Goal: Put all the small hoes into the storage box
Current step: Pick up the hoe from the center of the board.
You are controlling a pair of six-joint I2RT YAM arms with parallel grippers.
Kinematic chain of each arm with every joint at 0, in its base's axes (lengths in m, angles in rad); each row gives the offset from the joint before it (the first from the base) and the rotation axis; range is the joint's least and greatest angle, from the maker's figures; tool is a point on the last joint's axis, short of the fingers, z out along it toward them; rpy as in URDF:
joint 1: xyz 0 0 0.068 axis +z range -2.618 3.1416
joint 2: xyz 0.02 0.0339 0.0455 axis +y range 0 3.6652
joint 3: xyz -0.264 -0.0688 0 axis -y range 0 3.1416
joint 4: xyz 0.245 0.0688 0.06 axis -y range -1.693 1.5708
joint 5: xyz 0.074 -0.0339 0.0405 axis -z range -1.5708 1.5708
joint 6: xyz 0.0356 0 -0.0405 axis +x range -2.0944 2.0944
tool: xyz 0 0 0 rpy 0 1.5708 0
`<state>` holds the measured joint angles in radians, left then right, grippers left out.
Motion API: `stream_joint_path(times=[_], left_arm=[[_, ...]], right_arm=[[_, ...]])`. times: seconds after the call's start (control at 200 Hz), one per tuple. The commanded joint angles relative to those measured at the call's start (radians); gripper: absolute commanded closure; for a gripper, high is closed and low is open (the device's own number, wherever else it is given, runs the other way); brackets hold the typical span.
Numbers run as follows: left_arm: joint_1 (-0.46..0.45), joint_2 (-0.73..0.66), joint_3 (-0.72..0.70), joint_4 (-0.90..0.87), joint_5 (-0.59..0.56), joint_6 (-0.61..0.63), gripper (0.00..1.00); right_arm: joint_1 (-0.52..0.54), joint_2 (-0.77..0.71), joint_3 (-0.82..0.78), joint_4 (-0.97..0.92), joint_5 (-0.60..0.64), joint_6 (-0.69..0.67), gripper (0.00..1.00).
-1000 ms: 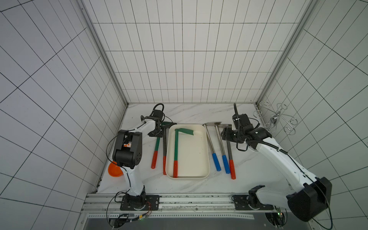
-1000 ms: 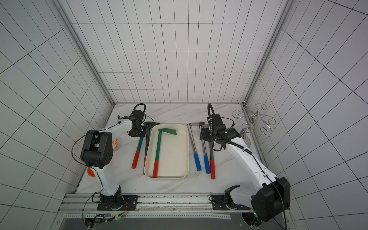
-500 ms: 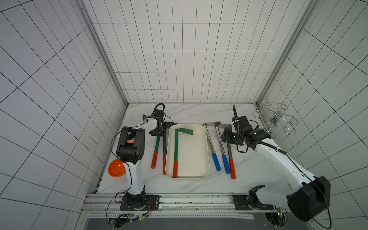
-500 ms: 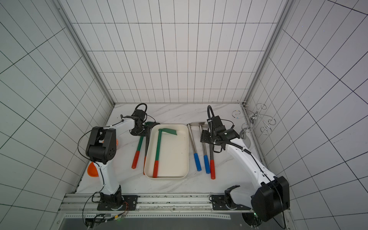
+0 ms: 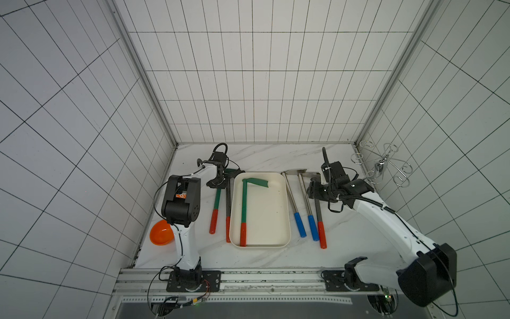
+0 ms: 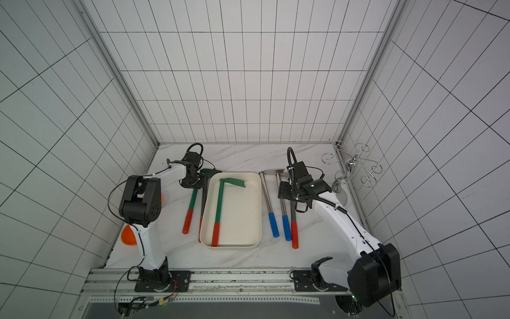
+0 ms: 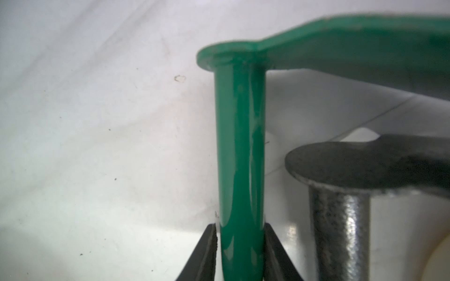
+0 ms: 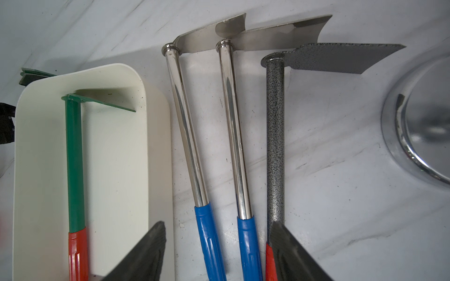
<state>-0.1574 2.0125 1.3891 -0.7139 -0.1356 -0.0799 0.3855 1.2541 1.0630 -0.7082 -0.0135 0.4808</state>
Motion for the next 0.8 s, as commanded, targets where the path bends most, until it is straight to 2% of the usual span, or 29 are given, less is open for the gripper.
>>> stream_joint_path(times=[0.0, 0.38, 0.62, 0.795], left_arm=[[0.015, 0.019, 0.021, 0.008, -0.021, -0.001, 0.7], [0.04, 0.01, 0.028, 0.005, -0.021, -0.006, 0.85], [0.047, -0.005, 0.034, -0.01, -0.022, -0.009, 1.0], [0.054, -0.052, 0.034, -0.022, -0.01, -0.018, 1.0]], right_arm=[[-0.011, 0.004, -0.05, 0.004, 0.006, -0.013, 0.3], [-0.013, 0.009, -0.057, 0.013, -0.005, -0.018, 0.3], [-0.013, 0.01, -0.055, 0.013, -0.005, -0.019, 0.3], [-0.013, 0.01, -0.053, 0.013, -0.005, -0.018, 0.3]])
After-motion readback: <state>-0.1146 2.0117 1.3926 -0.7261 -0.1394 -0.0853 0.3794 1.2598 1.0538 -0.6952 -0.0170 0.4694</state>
